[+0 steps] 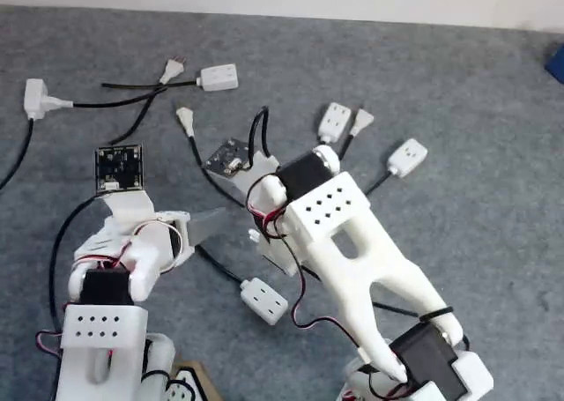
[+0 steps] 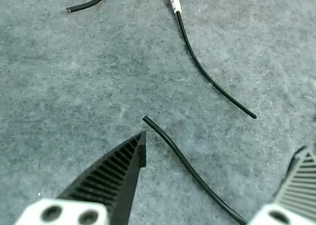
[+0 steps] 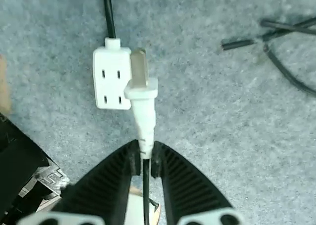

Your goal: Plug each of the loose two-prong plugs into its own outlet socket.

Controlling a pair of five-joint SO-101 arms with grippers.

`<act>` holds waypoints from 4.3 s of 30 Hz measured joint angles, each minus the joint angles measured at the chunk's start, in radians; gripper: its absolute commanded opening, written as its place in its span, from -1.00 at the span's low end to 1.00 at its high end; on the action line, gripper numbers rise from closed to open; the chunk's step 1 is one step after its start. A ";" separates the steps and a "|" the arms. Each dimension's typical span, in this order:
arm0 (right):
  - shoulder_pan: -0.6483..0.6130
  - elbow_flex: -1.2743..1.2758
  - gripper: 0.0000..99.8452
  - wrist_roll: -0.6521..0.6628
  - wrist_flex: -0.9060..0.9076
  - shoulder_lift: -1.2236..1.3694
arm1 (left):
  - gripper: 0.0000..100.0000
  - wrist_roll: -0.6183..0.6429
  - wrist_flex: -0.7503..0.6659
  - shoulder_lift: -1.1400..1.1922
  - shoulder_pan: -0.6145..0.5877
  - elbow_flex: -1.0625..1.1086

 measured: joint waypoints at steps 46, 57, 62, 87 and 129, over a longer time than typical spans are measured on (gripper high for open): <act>0.025 -0.164 -0.98 -0.034 0.023 0.000 | -0.14 -0.034 -0.015 -0.003 0.275 0.081; 0.038 -0.173 -0.98 -0.046 0.020 0.000 | -0.14 -0.038 -0.009 0.002 0.285 0.101; 0.028 -0.133 -0.98 -0.049 0.020 0.000 | -0.14 -0.025 -0.081 0.002 0.063 0.101; -0.072 -0.115 -0.99 -0.091 0.020 0.000 | -0.14 -0.075 -0.106 0.002 0.207 0.120; -0.250 0.017 -0.99 0.480 0.017 0.080 | -0.14 0.012 -0.172 0.000 -0.066 0.120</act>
